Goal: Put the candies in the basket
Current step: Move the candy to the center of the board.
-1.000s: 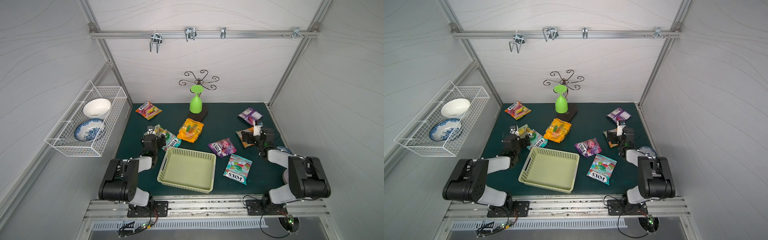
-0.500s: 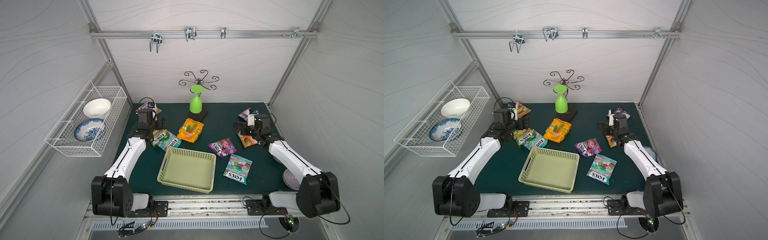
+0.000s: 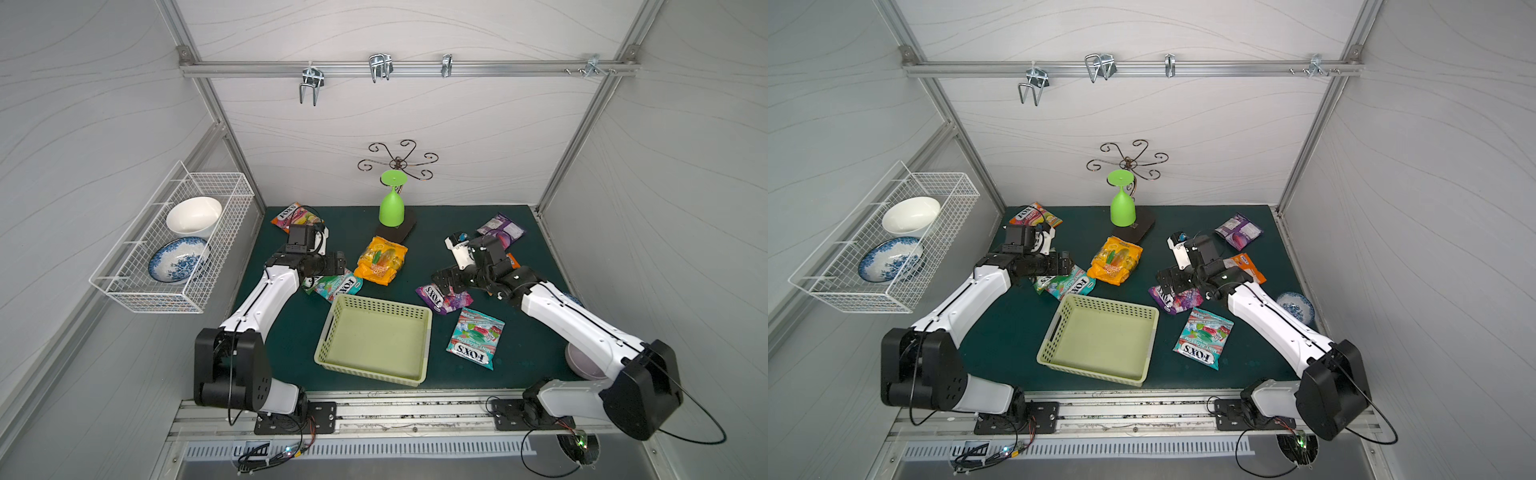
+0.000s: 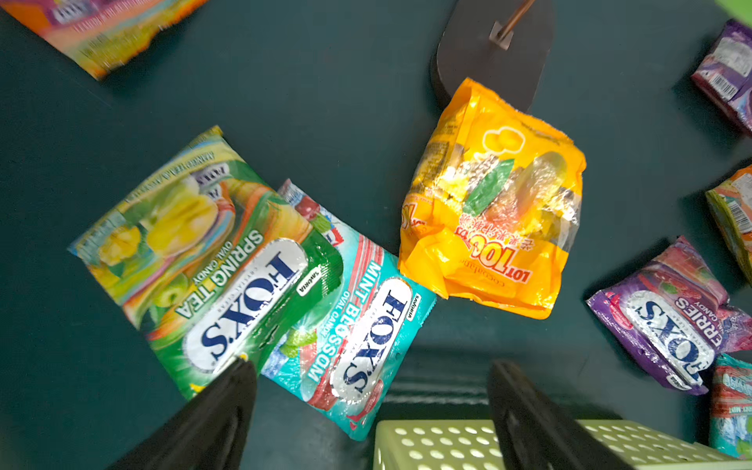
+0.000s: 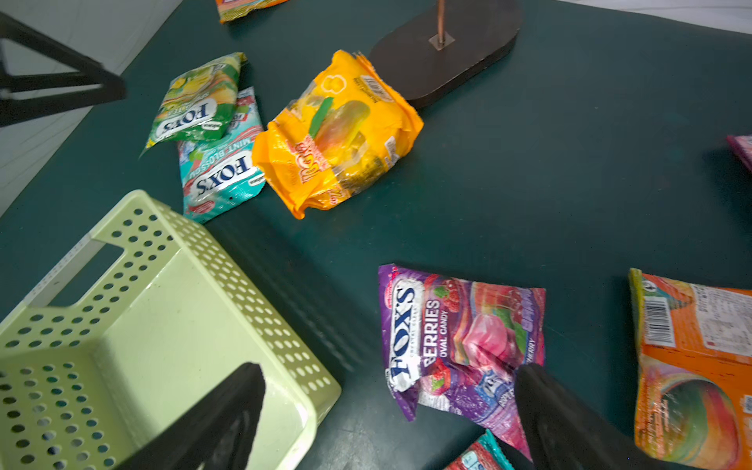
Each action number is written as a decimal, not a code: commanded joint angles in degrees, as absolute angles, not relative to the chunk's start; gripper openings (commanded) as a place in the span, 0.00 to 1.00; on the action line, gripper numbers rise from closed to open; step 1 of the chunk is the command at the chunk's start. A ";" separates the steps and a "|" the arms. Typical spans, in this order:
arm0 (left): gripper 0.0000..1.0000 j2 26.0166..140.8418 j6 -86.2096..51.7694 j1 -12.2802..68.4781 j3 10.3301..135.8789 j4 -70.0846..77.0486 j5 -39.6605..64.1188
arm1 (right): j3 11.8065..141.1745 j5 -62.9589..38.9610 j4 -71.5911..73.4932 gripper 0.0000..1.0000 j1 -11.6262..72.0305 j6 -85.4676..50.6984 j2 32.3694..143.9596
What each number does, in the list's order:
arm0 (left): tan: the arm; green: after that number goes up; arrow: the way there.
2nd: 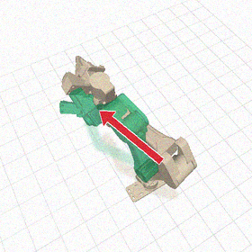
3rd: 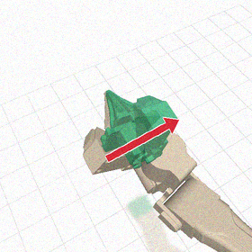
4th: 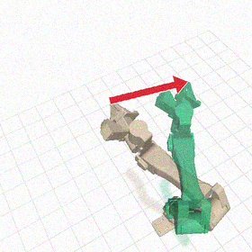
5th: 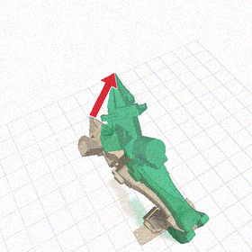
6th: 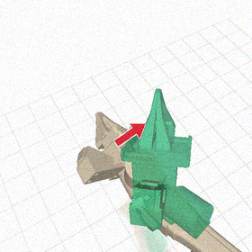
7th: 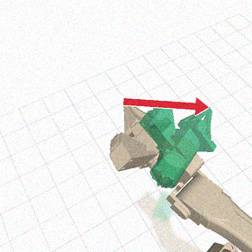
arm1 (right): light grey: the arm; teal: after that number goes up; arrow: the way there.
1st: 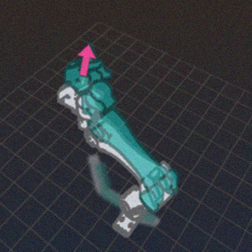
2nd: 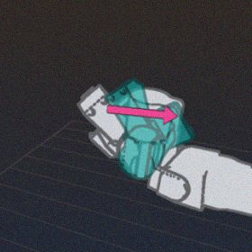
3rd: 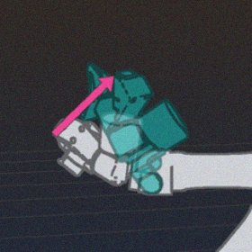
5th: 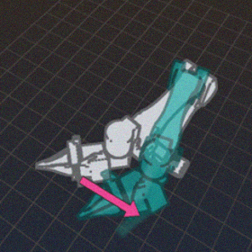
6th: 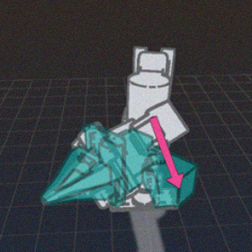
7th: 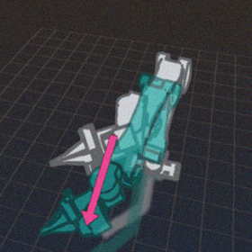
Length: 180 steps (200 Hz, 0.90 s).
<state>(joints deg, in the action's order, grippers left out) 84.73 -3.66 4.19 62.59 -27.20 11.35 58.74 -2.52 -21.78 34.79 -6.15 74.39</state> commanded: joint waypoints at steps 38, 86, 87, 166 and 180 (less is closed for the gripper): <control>0.79 95.89 -4.98 6.21 73.77 -33.46 14.67 | 56.46 -3.15 -24.41 0.99 38.63 -5.73 72.93; 0.73 106.33 -4.60 9.53 83.66 -39.11 14.72 | 55.88 -2.12 -25.46 0.99 41.02 -5.73 71.91; 0.73 106.51 -4.63 9.51 83.71 -39.11 14.83 | 55.80 -2.16 -25.43 0.99 41.03 -5.76 71.86; 0.64 119.71 -7.18 10.21 94.79 -43.00 16.50 | 53.34 -2.58 -25.66 0.99 41.32 -7.29 69.34; 0.59 121.51 -7.27 10.28 96.57 -44.53 16.26 | 52.97 -2.24 -25.67 0.99 41.35 -8.09 69.00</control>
<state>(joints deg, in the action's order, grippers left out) 118.76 -6.44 10.24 91.96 -42.09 15.35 53.43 -2.42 -25.19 40.93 -6.66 70.30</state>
